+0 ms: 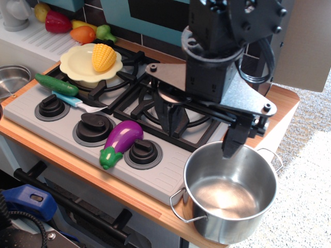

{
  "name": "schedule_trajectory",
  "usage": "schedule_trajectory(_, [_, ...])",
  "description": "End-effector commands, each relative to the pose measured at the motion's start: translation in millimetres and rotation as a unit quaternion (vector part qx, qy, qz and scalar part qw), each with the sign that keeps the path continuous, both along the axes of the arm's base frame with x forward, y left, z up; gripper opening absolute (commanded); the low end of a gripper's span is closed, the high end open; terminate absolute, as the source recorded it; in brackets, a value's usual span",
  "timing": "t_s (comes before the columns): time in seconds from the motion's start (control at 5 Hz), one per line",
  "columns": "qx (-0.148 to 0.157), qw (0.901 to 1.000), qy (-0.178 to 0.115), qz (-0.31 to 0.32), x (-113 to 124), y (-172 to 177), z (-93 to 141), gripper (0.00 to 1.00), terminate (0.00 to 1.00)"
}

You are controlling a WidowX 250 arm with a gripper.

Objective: Put pot or pan on stove

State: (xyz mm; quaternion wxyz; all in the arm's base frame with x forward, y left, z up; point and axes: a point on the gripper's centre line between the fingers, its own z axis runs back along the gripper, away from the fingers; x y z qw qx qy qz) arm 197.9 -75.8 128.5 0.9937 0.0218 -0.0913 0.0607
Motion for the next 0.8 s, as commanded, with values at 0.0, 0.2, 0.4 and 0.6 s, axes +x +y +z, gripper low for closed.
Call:
schedule_trajectory(0.0, [0.0, 1.0, 0.0, 0.0, 0, 0, 0, 1.0, 0.0])
schedule_trajectory(0.2, [-0.005, 0.9999, -0.011, 0.001, 19, 9, -12, 1.0, 0.0])
schedule_trajectory(0.4, [-0.016, 0.9997, -0.019, 0.006, 32, 17, -24, 1.0, 0.0])
schedule_trajectory(0.6, [-0.022, 0.9994, -0.023, 0.013, 34, 19, -35, 1.0, 0.0])
